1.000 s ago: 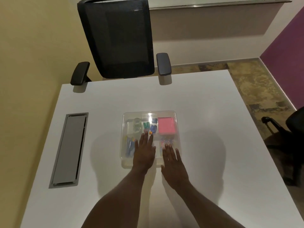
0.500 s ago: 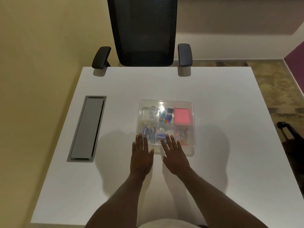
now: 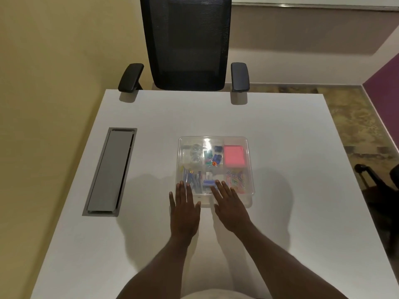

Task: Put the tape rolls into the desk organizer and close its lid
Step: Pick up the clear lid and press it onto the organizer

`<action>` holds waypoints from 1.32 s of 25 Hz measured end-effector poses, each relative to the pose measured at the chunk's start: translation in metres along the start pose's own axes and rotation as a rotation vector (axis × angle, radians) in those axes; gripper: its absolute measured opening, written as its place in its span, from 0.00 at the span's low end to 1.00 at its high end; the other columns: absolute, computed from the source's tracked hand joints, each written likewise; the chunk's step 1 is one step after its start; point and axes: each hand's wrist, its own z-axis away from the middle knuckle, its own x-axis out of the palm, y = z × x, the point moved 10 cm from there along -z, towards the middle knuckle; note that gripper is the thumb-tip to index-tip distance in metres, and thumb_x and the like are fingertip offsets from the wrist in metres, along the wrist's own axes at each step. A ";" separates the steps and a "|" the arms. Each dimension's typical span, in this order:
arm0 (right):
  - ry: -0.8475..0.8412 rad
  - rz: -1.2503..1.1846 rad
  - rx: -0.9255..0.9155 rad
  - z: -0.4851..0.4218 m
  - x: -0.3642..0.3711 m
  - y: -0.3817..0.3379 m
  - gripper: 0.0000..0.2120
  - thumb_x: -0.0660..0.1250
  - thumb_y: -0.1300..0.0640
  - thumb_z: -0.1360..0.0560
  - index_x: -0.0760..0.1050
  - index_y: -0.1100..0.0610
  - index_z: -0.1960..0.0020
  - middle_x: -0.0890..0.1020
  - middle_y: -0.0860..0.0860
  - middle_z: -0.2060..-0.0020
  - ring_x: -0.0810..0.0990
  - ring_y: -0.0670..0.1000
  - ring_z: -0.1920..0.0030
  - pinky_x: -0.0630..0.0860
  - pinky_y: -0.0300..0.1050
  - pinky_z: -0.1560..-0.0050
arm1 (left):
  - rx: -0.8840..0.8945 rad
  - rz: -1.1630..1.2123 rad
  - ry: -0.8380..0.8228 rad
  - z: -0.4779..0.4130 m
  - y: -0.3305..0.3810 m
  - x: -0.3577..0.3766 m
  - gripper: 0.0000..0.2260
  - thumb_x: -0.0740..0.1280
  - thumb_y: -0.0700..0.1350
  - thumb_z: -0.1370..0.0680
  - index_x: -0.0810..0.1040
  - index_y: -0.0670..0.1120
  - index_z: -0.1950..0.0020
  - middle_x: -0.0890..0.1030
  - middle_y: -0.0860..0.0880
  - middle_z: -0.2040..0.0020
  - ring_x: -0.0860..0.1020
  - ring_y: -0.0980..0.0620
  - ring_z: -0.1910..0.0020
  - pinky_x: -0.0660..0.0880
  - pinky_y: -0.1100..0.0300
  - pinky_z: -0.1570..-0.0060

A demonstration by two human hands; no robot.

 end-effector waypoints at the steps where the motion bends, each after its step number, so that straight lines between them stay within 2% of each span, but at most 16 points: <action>1: 0.015 -0.011 0.016 -0.001 -0.004 0.004 0.30 0.57 0.50 0.15 0.48 0.50 0.17 0.49 0.52 0.17 0.45 0.56 0.18 0.48 0.58 0.18 | 0.016 0.000 0.004 -0.001 0.003 -0.002 0.33 0.49 0.59 0.13 0.40 0.44 0.15 0.40 0.41 0.15 0.39 0.42 0.15 0.39 0.40 0.16; 4: 0.034 -0.019 0.071 -0.006 -0.014 0.017 0.31 0.58 0.48 0.15 0.48 0.50 0.17 0.50 0.52 0.17 0.47 0.55 0.17 0.49 0.57 0.18 | 0.098 0.102 0.023 -0.011 0.019 -0.013 0.35 0.56 0.58 0.14 0.44 0.46 0.14 0.42 0.44 0.14 0.43 0.43 0.14 0.40 0.44 0.16; 7: 0.032 -0.010 0.064 -0.014 -0.022 0.026 0.32 0.59 0.47 0.16 0.48 0.52 0.17 0.49 0.53 0.17 0.46 0.55 0.17 0.48 0.56 0.18 | 0.182 0.130 -0.001 -0.029 0.040 -0.024 0.38 0.59 0.60 0.15 0.42 0.47 0.14 0.39 0.47 0.15 0.40 0.46 0.15 0.41 0.48 0.15; 11: 0.006 0.002 0.065 -0.024 -0.029 0.028 0.35 0.59 0.43 0.17 0.46 0.53 0.17 0.48 0.51 0.17 0.45 0.54 0.17 0.45 0.55 0.17 | 0.262 0.034 -0.100 -0.052 0.053 -0.029 0.41 0.60 0.65 0.18 0.41 0.50 0.14 0.40 0.49 0.14 0.38 0.46 0.15 0.45 0.44 0.15; 15: -0.039 -0.025 0.079 -0.029 -0.027 0.027 0.38 0.61 0.42 0.18 0.46 0.53 0.17 0.48 0.51 0.17 0.46 0.54 0.17 0.47 0.54 0.17 | 0.239 0.022 -0.203 -0.062 0.055 -0.025 0.42 0.63 0.65 0.19 0.44 0.52 0.14 0.43 0.50 0.13 0.41 0.45 0.14 0.45 0.42 0.16; 22: -0.055 0.017 0.103 -0.039 -0.025 0.027 0.35 0.65 0.46 0.19 0.53 0.54 0.18 0.55 0.53 0.18 0.55 0.56 0.18 0.55 0.55 0.19 | 0.211 -0.012 -0.234 -0.068 0.061 -0.030 0.41 0.69 0.59 0.20 0.50 0.52 0.14 0.49 0.48 0.13 0.47 0.42 0.14 0.49 0.41 0.16; 33: -0.026 -0.060 0.153 -0.056 -0.028 0.035 0.34 0.69 0.47 0.21 0.58 0.52 0.20 0.59 0.51 0.19 0.56 0.54 0.19 0.55 0.54 0.19 | 0.157 0.032 -0.255 -0.086 0.060 -0.027 0.42 0.72 0.60 0.22 0.53 0.53 0.15 0.52 0.49 0.14 0.49 0.43 0.14 0.49 0.41 0.16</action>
